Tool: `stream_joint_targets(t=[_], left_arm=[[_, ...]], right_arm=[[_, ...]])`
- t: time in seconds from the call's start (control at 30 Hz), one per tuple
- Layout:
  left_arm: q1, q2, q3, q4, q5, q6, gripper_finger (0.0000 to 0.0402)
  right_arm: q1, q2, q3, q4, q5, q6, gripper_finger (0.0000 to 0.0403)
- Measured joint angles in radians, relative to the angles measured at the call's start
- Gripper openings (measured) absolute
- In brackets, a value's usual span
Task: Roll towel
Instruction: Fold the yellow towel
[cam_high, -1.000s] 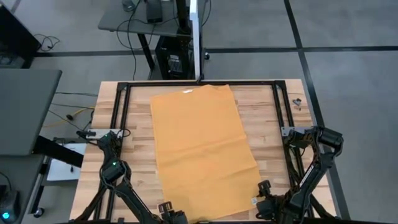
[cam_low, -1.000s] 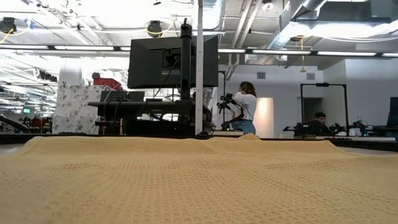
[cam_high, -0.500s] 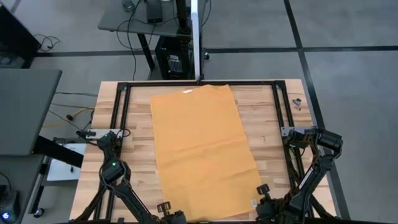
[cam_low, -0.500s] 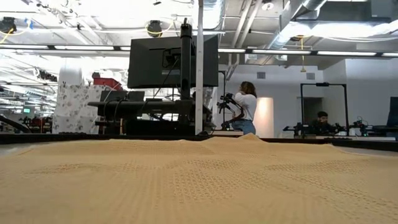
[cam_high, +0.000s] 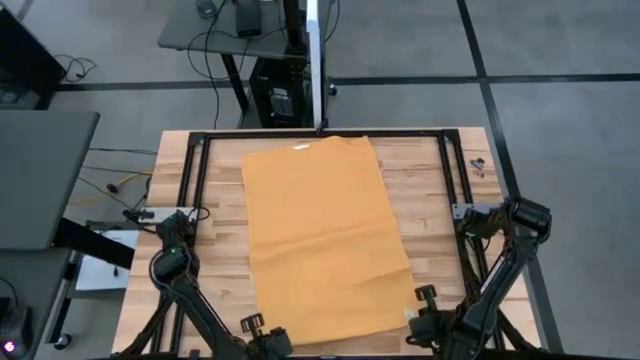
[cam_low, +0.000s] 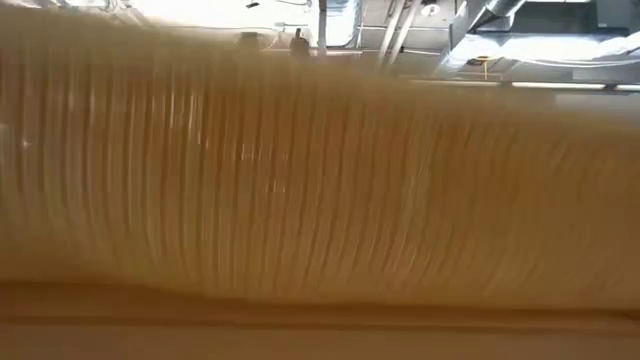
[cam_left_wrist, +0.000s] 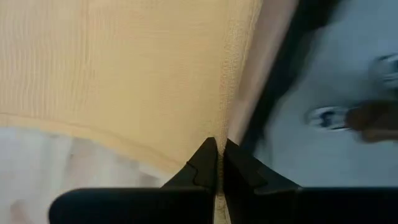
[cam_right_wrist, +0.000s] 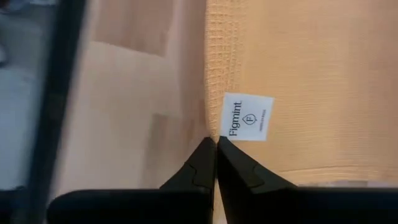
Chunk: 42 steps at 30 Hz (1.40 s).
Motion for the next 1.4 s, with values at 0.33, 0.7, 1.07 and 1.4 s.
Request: stream_joint_targets(t=[0.33, 0.7, 1.07, 1.4], left_arm=[[-0.031, -0.06, 0.0, 0.194, 0.044, -0.055, 0.0], [-0.054, -0.125, 0.039, 0.089, 0.046, -0.132, 0.0], [0.114, -0.42, -0.246, -0.174, -0.023, 0.067, 0.0], [0.426, -0.919, -1.001, 0.279, 0.092, 0.323, 0.0]], right_arm=[[0.035, -0.136, 0.019, 0.199, -0.107, 0.063, 0.0], [-0.011, -0.244, 0.02, 0.186, -0.109, 0.094, 0.0], [-0.422, -0.506, -0.129, -0.063, -0.189, -0.128, 0.0], [-0.91, -0.588, -0.269, -0.043, -0.355, -0.46, 0.0]])
